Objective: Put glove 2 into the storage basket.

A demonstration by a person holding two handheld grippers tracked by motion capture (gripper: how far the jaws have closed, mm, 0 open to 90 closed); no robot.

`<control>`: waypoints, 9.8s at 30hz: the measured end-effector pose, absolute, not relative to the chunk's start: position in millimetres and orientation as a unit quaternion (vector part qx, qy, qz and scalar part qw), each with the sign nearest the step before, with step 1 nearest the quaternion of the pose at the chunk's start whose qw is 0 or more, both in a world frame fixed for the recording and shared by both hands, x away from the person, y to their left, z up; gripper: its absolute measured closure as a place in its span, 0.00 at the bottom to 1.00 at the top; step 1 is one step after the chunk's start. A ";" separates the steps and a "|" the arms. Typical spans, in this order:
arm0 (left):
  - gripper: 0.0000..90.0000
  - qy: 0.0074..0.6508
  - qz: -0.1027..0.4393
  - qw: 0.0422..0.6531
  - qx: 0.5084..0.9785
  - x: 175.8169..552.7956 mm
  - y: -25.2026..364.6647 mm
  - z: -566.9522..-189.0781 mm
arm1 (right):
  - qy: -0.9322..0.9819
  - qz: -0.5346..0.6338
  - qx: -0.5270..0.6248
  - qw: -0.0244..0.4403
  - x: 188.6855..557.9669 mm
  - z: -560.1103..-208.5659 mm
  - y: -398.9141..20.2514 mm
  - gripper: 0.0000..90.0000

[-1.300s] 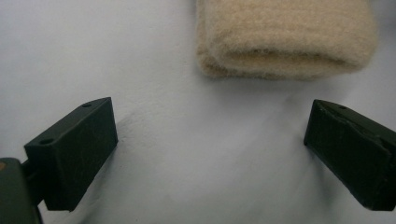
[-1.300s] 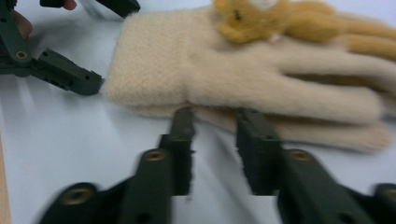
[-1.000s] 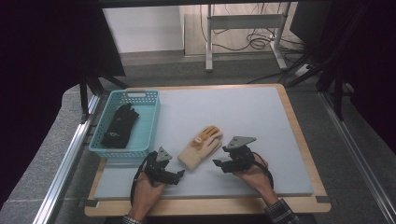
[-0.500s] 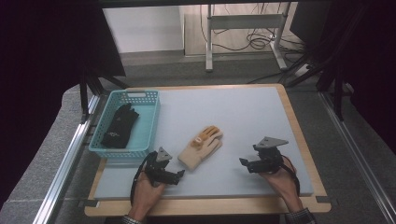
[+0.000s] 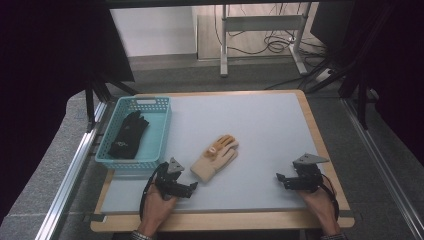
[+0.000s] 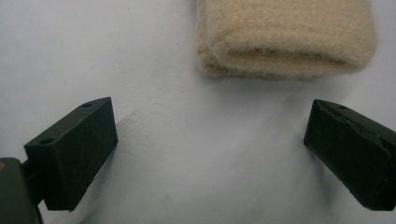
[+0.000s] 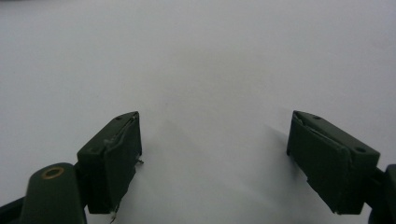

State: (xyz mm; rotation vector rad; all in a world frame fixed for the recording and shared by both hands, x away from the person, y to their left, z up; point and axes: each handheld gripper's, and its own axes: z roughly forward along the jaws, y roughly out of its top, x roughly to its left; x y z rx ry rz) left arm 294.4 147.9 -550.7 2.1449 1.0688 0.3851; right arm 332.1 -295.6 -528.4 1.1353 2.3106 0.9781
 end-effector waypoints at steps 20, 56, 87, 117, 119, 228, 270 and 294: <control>0.04 0.414 0.128 0.360 0.826 296.3 151.9 -547.0 | 0.822 0.344 0.406 0.203 331.6 -529.6 -294.6 0.17; 0.04 0.384 0.110 0.305 0.865 377.3 56.4 -514.9 | 0.822 0.345 0.406 0.203 331.5 -529.8 -294.7 0.17; 0.60 0.352 0.094 0.310 0.878 370.9 51.8 -514.5 | 0.822 0.344 0.406 0.203 331.5 -529.7 -294.8 0.17; 0.60 0.429 0.162 0.311 0.832 393.6 121.1 -429.4 | 0.822 0.345 0.406 0.202 331.4 -529.8 -294.7 0.17; 0.60 0.439 0.168 0.308 0.827 395.8 130.2 -425.1 | 0.822 0.345 0.406 0.202 331.4 -529.8 -294.7 0.17; 1.00 0.627 0.114 0.182 0.749 456.6 273.0 -500.4 | 0.822 0.345 0.406 0.202 331.5 -529.7 -294.9 0.17; 0.12 0.626 0.152 0.326 0.692 433.4 307.2 -450.1 | 0.822 0.345 0.406 0.202 331.5 -529.6 -294.8 0.17; 0.04 0.558 0.171 0.357 0.730 409.1 281.0 -438.7 | 0.822 0.345 0.406 0.202 331.5 -529.8 -294.9 0.17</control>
